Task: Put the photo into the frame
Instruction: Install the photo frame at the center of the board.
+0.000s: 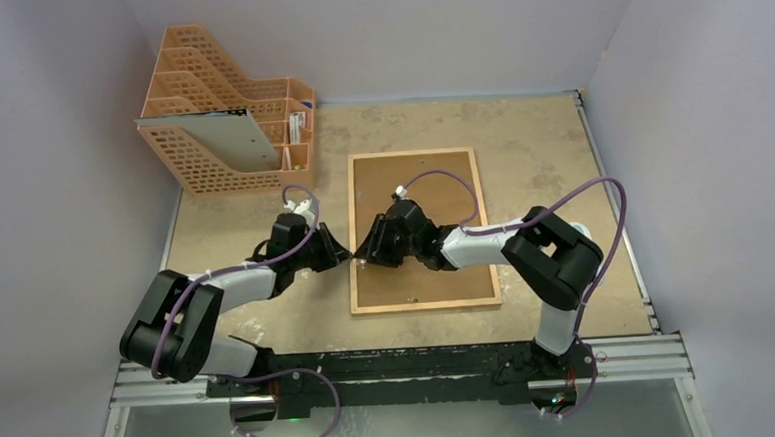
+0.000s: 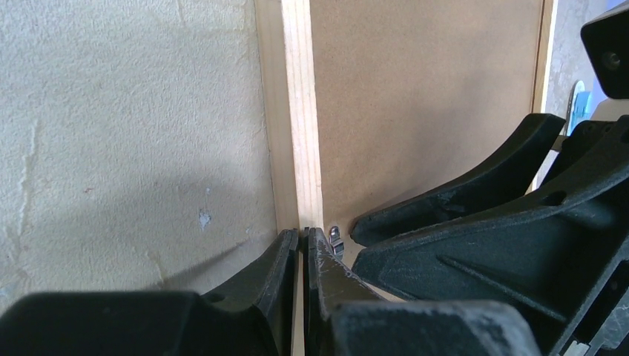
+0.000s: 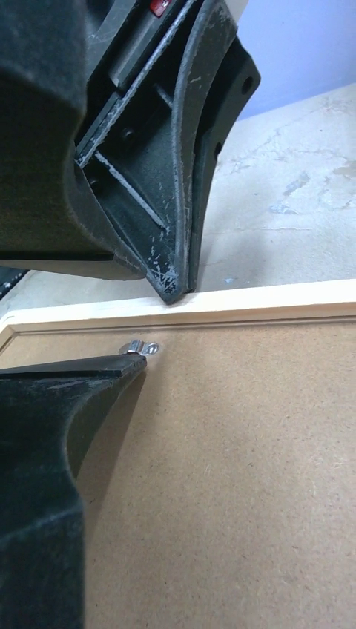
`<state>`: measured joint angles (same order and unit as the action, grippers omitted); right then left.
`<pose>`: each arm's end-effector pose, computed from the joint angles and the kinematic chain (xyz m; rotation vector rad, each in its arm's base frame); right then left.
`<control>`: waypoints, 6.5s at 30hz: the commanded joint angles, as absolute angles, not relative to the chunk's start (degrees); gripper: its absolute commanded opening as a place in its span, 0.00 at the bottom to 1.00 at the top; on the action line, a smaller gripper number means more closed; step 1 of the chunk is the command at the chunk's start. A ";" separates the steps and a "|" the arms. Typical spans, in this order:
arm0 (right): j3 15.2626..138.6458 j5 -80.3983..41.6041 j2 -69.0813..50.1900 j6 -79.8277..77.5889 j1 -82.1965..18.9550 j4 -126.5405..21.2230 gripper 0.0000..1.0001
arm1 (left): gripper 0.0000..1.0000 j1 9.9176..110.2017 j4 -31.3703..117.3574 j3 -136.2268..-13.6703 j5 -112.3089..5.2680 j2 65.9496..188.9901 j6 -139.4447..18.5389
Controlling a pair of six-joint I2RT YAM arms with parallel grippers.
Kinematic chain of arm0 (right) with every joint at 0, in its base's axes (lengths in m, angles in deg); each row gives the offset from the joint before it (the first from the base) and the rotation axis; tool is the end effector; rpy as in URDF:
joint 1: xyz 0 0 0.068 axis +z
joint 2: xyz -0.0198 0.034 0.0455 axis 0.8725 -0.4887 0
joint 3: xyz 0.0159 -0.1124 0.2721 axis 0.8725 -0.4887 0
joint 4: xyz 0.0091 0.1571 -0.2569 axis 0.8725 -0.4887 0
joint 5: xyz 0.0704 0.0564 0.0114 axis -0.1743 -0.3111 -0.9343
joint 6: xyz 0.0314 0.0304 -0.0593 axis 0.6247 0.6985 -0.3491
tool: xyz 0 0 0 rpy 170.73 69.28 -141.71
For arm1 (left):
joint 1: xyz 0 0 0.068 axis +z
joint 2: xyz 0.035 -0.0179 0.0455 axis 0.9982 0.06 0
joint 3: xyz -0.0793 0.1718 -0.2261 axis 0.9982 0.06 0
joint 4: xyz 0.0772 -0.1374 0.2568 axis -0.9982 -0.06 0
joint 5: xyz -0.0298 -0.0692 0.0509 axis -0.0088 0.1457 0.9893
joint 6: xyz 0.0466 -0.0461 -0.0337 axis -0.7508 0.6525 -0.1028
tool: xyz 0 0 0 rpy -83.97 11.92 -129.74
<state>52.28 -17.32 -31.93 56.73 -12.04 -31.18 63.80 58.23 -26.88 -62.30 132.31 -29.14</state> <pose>0.2755 0.3228 0.1294 0.2685 2.3839 1.1812 0.2556 -0.1269 0.1078 -0.2482 2.3766 -0.9190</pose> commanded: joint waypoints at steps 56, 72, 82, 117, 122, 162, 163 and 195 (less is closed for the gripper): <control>38.69 -17.59 -36.42 66.22 -9.18 -0.33 0.36 | 0.00 59.93 53.65 -18.51 -64.46 126.60 -30.09; 39.48 -13.01 -37.87 67.16 -8.94 -1.67 0.40 | 0.00 59.93 53.26 -17.96 -65.13 125.12 -28.53; 35.76 -8.23 -26.39 65.42 -8.72 -7.71 0.41 | 0.04 59.93 52.44 -18.33 -64.90 123.90 -28.07; 33.65 -13.23 -40.73 73.29 -7.55 15.17 0.21 | 0.00 59.93 57.57 -16.74 -68.32 127.04 -26.83; 30.94 -15.60 -39.54 76.24 -7.41 25.39 0.21 | 0.02 59.93 57.21 -17.00 -67.53 127.81 -27.45; 36.85 -5.12 -37.73 73.68 -7.35 3.27 0.20 | 0.04 59.93 56.77 -17.86 -67.48 127.37 -27.92; 36.56 -5.35 -38.00 74.05 -7.32 4.67 0.20 | 0.03 59.93 56.84 -17.77 -67.49 127.46 -27.91; 41.21 2.82 -23.19 59.78 -9.10 -14.12 0.38 | 0.37 60.39 51.23 -25.12 -58.91 122.88 -29.22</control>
<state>34.71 -2.76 -24.28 68.36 -7.78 -1.54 60.23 53.29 -21.50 -62.91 123.77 -27.70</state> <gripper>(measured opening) 0.345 0.309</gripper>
